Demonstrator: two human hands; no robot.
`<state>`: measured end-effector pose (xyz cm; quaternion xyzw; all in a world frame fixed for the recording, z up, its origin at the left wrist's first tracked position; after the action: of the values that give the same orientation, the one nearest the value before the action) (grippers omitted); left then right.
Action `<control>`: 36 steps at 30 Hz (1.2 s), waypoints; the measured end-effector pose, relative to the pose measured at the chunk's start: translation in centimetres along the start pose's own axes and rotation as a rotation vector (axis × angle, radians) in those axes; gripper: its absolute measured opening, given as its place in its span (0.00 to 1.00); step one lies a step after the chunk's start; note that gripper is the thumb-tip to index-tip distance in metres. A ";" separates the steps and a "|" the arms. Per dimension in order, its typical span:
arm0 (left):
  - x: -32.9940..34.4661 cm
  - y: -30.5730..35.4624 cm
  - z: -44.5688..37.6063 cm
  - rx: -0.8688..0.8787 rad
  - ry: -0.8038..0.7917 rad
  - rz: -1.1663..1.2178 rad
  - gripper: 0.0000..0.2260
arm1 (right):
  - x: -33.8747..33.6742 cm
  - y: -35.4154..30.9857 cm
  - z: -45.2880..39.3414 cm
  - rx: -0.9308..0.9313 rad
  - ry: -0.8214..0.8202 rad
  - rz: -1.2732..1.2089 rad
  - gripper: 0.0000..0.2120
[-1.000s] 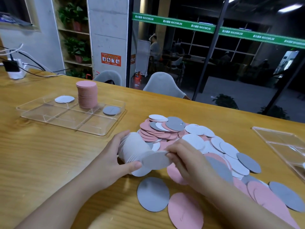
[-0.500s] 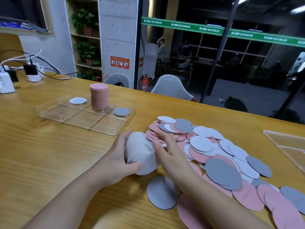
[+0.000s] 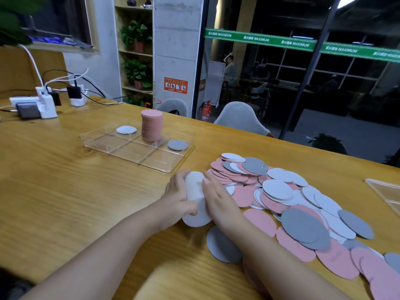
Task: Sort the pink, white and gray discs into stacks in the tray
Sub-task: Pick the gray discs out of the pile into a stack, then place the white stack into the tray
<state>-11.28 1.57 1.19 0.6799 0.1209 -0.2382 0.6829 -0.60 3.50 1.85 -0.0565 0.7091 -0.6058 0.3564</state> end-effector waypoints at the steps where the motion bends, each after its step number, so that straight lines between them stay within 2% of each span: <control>1: 0.3 -0.1 0.4 0.008 -0.037 -0.027 0.50 | -0.1 0.0 0.2 -0.006 0.000 0.009 0.23; 6: 0.1 -0.8 1.3 0.005 -0.198 -0.028 0.48 | -0.2 0.3 1.4 -0.031 -0.035 -0.006 0.27; 10: -1.3 -2.0 2.0 0.086 -0.172 0.091 0.42 | -0.7 0.6 1.8 -0.061 -0.064 0.022 0.33; 14: -2.0 -2.0 2.6 0.142 -0.144 0.209 0.37 | -0.5 0.7 2.0 -0.085 -0.134 0.018 0.33; 17: -2.7 -1.9 2.6 0.159 -0.119 0.270 0.35 | 0.0 0.6 1.7 -0.083 -0.120 0.003 0.33; 21: -5.0 -2.1 2.7 0.171 -0.017 0.288 0.34 | 0.9 -0.7 0.3 -0.122 -0.102 -0.061 0.28; 24: -7.8 -2.3 3.0 0.201 0.074 0.344 0.27 | 2.4 -2.6 -2.0 -0.178 -0.148 -0.101 0.22; 27: -10.4 -2.7 2.9 0.236 0.157 0.392 0.23 | 4.2 -4.3 -4.8 -0.239 -0.160 -0.172 0.11; 30: -12.8 -3.4 2.6 0.254 0.251 0.465 0.17 | 6.1 -5.3 -7.7 -0.306 -0.148 -0.211 0.15; 32: -14.5 -4.2 2.3 0.253 0.314 0.521 0.14 | 7.4 -5.7 -9.3 -0.332 -0.122 -0.214 0.26; 34: -16.3 -5.2 1.8 0.234 0.397 0.585 0.20 | 8.6 -6.2 -11.0 -0.342 -0.114 -0.220 0.30; 36: -17.8 -6.3 1.6 0.198 0.476 0.641 0.25 | 9.7 -6.9 -12.5 -0.372 -0.120 -0.216 0.27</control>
<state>-29.85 3.12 4.44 0.7818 0.0342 0.1400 0.6067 -17.38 6.94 3.92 -0.2328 0.7761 -0.4945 0.3145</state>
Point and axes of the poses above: each hand's wrist, its own z-axis away from the middle knuckle, its own x-axis out of the palm, y = z × x, the point moved 6 cm from there along -z, towards the middle knuckle, and after that the axes turned 10 degrees about -y, right-handed, at the moved point
